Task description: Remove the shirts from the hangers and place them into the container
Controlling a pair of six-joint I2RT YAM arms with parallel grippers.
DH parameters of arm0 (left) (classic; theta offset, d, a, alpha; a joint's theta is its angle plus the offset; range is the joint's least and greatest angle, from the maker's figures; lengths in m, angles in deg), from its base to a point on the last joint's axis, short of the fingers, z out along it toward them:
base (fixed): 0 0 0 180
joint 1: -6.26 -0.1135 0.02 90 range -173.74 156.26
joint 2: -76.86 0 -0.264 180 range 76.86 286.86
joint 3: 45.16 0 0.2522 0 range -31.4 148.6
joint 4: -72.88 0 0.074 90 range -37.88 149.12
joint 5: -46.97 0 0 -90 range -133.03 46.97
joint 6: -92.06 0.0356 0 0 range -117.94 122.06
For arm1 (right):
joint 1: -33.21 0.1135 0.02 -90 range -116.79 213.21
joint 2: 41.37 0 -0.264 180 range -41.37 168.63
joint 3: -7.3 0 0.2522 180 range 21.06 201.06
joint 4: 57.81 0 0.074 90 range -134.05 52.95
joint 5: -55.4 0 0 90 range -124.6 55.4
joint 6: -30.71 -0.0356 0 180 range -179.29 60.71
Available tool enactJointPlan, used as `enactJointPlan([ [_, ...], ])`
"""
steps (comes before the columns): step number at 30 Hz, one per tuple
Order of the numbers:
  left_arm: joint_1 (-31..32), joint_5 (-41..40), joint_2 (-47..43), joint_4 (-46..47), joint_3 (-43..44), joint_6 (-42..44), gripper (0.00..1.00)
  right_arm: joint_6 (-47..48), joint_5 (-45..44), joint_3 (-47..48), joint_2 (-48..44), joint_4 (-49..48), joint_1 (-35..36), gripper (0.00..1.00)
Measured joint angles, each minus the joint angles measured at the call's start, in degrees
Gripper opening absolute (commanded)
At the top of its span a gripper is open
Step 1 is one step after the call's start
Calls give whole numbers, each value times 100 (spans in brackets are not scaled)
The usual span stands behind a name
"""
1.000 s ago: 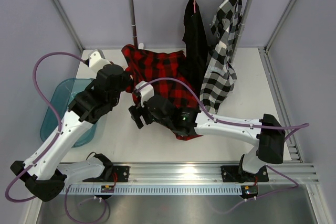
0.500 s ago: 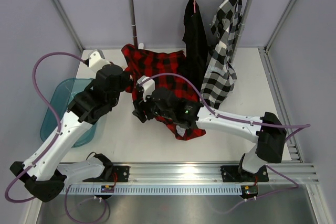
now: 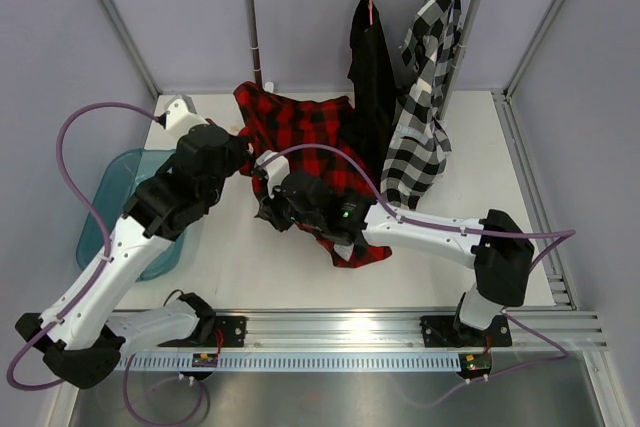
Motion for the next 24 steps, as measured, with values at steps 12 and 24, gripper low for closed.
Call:
enactJointPlan([
  [12, 0, -17, -192, -9, 0, 140, 0, -129, -184, -809, -1113, 240, 0, 0],
  [24, 11, -48, -192, 15, 24, 466, 0, -363, -651, -1665, -3438, 1753, -402, 0],
])
